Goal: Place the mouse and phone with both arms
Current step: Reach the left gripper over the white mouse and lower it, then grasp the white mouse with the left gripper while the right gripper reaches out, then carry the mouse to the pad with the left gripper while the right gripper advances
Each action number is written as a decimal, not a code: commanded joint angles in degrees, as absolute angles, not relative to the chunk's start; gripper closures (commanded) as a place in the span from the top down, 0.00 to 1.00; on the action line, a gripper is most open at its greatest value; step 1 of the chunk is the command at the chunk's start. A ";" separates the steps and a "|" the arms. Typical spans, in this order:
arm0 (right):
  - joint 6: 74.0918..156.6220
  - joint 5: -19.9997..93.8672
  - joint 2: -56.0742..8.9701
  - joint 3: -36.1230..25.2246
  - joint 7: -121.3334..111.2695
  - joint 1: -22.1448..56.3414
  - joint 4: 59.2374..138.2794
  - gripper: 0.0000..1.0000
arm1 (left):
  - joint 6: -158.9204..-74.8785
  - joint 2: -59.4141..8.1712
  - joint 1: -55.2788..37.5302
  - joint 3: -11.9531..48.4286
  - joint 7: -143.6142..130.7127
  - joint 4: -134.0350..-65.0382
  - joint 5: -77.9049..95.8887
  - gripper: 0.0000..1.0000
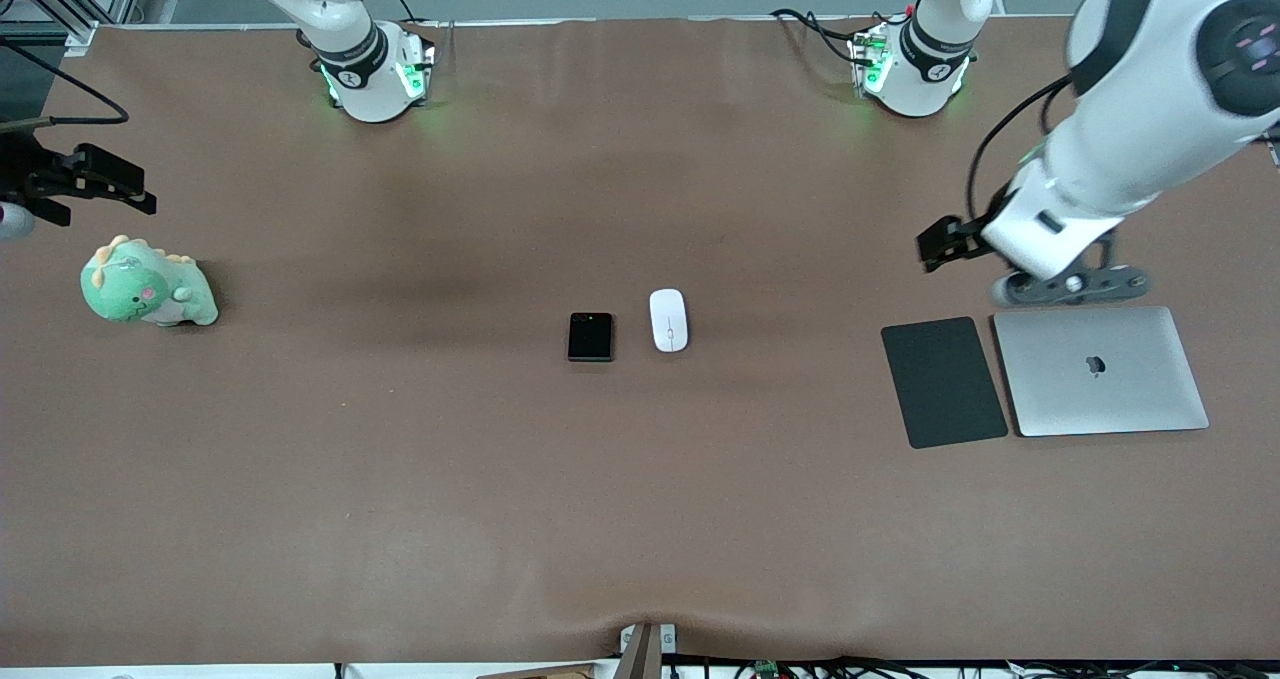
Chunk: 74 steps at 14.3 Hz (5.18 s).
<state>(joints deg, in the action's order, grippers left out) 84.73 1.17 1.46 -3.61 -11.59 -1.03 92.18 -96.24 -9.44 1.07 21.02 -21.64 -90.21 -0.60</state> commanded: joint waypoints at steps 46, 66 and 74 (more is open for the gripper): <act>93.68 5.19 -5.62 -3.60 -11.60 3.25 90.70 1.00 | -133.33 -47.90 -26.98 21.36 -62.05 -89.12 -18.54 0.49; 104.41 1.85 -20.39 -3.60 -11.07 16.26 89.91 1.00 | -114.98 -29.90 -11.88 23.29 -49.33 -89.91 -17.93 0.42; 108.02 0.53 -22.59 -3.60 -8.55 20.04 89.12 1.00 | -111.53 -24.61 2.97 24.35 -31.73 -95.70 -15.03 0.42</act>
<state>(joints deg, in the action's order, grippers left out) 108.21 1.51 -21.04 -3.23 -11.04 18.97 91.11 -111.50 -27.97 -0.10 23.54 -33.64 -91.33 -15.98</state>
